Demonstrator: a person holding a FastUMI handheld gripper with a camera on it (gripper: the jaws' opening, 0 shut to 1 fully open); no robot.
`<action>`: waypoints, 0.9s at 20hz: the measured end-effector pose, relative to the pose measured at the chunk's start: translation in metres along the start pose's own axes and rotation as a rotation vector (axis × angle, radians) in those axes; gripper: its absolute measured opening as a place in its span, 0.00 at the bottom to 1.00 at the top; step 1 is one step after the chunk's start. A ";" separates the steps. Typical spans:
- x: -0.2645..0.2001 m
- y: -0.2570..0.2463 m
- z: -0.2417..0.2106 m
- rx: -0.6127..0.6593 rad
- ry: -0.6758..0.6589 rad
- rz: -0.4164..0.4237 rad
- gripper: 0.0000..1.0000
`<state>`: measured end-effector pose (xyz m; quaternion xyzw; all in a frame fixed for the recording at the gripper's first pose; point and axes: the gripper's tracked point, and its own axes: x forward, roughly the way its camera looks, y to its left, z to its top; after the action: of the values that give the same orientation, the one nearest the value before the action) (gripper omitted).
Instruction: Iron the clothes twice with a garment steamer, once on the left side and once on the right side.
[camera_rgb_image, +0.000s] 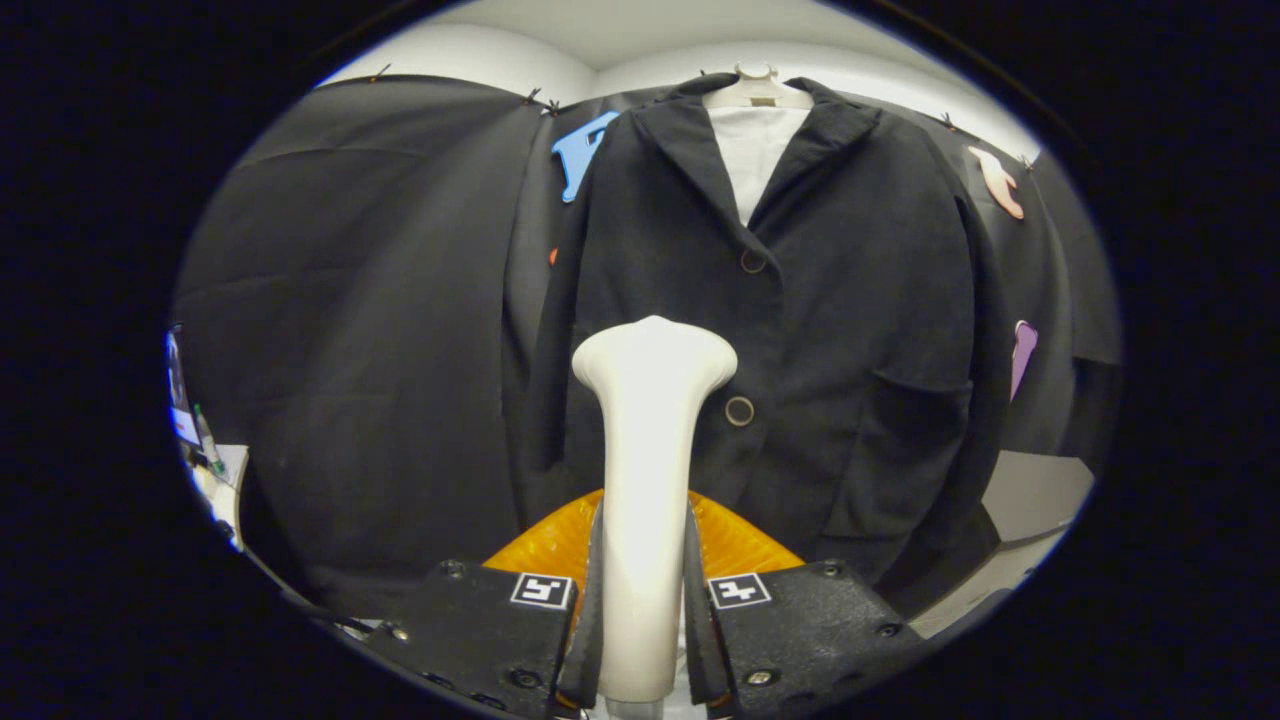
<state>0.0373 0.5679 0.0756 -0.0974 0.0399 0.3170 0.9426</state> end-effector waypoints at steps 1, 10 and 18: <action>-0.001 0.000 -0.007 -0.004 0.012 -0.005 0.36; -0.009 0.003 -0.082 -0.006 0.167 -0.047 0.36; -0.008 0.001 -0.136 0.005 0.310 -0.077 0.36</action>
<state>0.0290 0.5356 -0.0560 -0.1442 0.1819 0.2615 0.9369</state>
